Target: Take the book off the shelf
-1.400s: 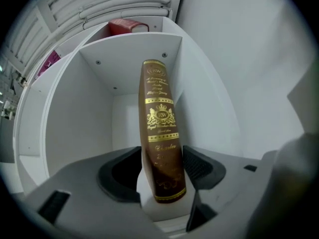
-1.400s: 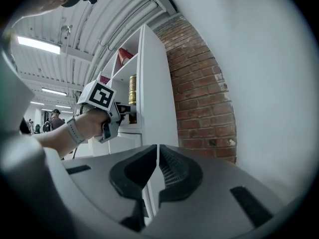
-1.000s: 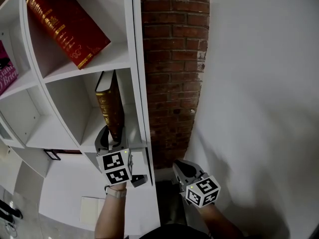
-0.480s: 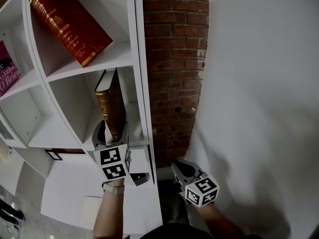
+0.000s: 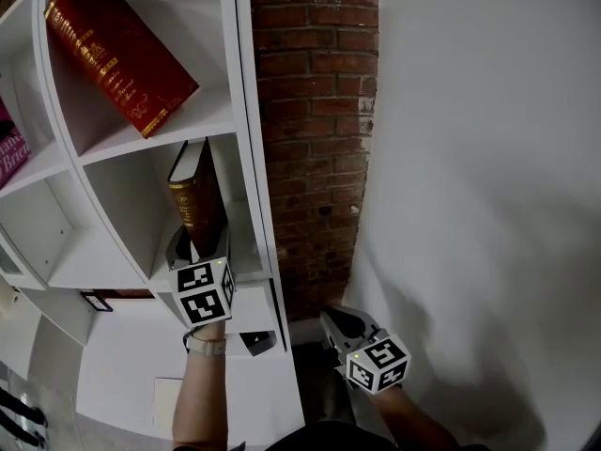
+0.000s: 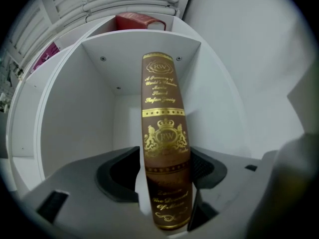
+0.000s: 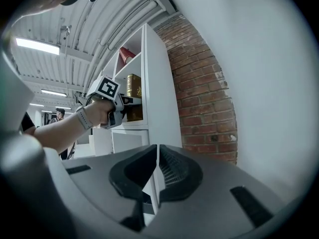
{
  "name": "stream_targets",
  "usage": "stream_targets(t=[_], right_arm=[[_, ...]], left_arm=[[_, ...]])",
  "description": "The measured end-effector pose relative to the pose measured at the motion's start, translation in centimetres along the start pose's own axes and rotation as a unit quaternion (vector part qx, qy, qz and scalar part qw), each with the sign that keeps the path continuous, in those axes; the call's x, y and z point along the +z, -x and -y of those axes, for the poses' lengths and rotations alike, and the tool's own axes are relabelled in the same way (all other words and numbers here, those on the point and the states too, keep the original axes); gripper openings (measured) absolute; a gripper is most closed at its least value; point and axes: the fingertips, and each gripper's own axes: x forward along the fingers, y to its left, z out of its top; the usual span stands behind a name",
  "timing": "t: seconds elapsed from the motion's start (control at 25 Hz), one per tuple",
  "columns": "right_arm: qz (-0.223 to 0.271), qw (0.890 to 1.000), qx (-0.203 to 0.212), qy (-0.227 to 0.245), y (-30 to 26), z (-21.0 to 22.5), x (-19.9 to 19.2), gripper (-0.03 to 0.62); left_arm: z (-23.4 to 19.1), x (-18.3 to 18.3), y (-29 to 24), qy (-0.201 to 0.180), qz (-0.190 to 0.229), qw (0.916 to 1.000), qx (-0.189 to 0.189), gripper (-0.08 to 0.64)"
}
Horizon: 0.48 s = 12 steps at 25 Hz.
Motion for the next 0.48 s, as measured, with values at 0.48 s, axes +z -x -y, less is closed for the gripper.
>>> stream_targets(t=[0.48], right_arm=[[-0.003, 1.0, 0.016, -0.002, -0.3, -0.7, -0.2, 0.025]], left_arm=[[0.1, 0.1, 1.3, 0.012, 0.009, 0.9997, -0.02, 0.235]])
